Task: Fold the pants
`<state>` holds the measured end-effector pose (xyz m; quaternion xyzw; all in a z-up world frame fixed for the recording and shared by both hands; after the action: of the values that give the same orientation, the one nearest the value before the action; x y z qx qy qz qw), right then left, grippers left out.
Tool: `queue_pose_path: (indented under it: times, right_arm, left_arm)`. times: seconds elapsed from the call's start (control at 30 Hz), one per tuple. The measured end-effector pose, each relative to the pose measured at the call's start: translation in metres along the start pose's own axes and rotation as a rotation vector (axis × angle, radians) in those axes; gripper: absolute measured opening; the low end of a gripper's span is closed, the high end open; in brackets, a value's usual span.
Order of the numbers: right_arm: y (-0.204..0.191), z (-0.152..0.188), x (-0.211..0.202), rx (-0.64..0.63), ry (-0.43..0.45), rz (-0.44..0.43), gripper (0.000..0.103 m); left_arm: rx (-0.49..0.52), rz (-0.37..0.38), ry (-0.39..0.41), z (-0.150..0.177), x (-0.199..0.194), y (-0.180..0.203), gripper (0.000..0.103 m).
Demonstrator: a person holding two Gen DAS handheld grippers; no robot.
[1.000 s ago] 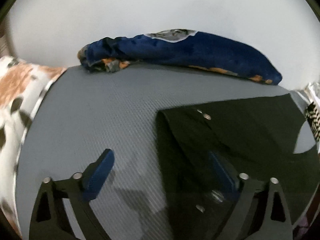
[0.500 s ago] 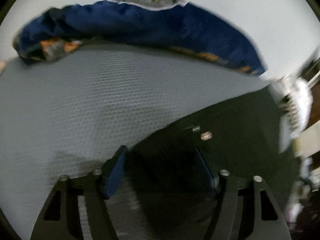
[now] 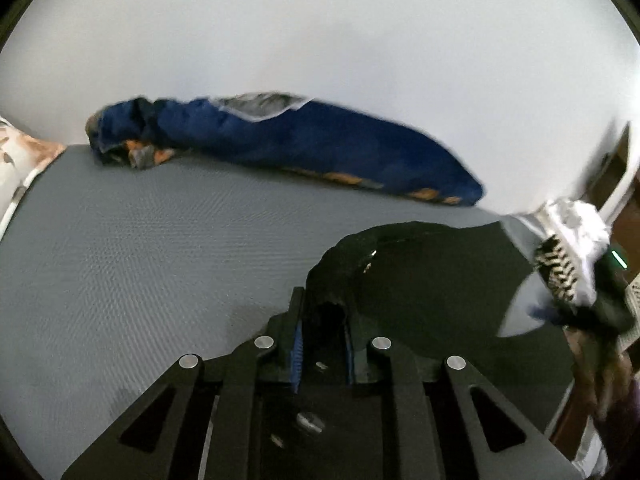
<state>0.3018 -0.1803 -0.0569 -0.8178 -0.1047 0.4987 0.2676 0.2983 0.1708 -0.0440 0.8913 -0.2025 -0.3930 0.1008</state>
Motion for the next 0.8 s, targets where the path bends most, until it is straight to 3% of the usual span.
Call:
queue_pose_path:
  times: [0.1,0.2,0.3,0.4,0.47,0.5,0.53,0.7,0.8]
  right_arm:
    - [0.011,-0.036,0.019,0.12,-0.059,-0.054,0.076]
    - [0.013,-0.055,0.038,0.194,-0.122,-0.116,0.072]
    - [0.022,-0.066,0.06,0.305,-0.181,-0.162,0.059]
    - [0.035,-0.073,0.073,0.361,-0.202,-0.145,0.045]
    - [0.041,-0.076,0.082,0.378,-0.216,-0.154,0.032]
    - [0.045,-0.078,0.083,0.38,-0.213,-0.145,0.016]
    - [0.048,-0.079,0.083,0.378,-0.206,-0.135,0.009]
    - [0.046,-0.066,0.068,0.354,-0.159,-0.142,0.006]
    - [0.051,-0.046,0.039,0.35,-0.12,-0.154,0.006]
  left_arm:
    - [0.033,0.004,0.043,0.019,-0.022,0.023,0.016]
    - [0.038,0.011,0.058,0.029,-0.031,0.038,0.016]
    - [0.013,0.025,0.066,0.037,-0.042,0.048,0.016]
    - [-0.003,0.036,0.061,0.043,-0.046,0.055,0.016]
    - [-0.005,0.038,0.056,0.046,-0.047,0.058,0.016]
    - [-0.005,0.039,0.05,0.047,-0.047,0.059,0.017]
    - [-0.007,0.038,0.046,0.048,-0.047,0.059,0.017]
    - [-0.047,0.036,0.036,0.054,-0.052,0.055,0.017]
    - [-0.077,0.036,0.026,0.06,-0.059,0.05,0.018]
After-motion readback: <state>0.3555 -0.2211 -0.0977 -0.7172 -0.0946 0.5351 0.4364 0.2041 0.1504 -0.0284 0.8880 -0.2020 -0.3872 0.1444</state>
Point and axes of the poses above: each gripper's, at about its wrist camera, not at the fingertips, and x roughly the way its jaws point, y to its right, z to its underside, the point moved 6 cm from there along x, roughly the way its jaws point, and after that the axes turned 1 degree about x, right-handed, at the moved point
